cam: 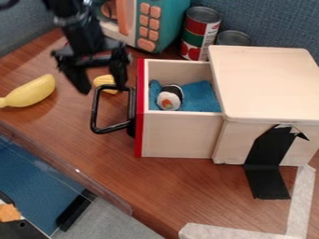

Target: Open the drawer

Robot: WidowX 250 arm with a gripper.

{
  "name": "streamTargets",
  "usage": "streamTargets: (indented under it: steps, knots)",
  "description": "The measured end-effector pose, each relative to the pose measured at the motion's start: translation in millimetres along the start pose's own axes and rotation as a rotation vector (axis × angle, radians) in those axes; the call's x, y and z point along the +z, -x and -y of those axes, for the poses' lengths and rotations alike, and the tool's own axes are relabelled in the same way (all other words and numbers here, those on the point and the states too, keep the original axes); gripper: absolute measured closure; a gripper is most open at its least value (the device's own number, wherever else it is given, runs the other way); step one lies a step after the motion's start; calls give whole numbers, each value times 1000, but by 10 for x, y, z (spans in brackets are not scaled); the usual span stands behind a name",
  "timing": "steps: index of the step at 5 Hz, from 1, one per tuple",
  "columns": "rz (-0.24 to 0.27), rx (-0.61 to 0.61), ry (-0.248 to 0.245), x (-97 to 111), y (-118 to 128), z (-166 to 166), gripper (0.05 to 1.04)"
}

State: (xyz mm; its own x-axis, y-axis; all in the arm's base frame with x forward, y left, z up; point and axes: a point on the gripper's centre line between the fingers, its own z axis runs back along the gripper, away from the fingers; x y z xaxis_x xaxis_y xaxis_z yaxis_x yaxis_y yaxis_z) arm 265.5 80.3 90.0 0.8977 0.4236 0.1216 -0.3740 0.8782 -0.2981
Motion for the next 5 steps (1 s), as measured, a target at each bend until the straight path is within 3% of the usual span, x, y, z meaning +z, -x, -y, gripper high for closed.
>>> streamTargets:
  steps: [1, 3, 5]
  knots:
    - [-85, -214, -50, 117, 92, 418, 83]
    - [-113, -374, -66, 218, 301, 1149, 83]
    - [-9, -420, -66, 406, 205, 1441, 83]
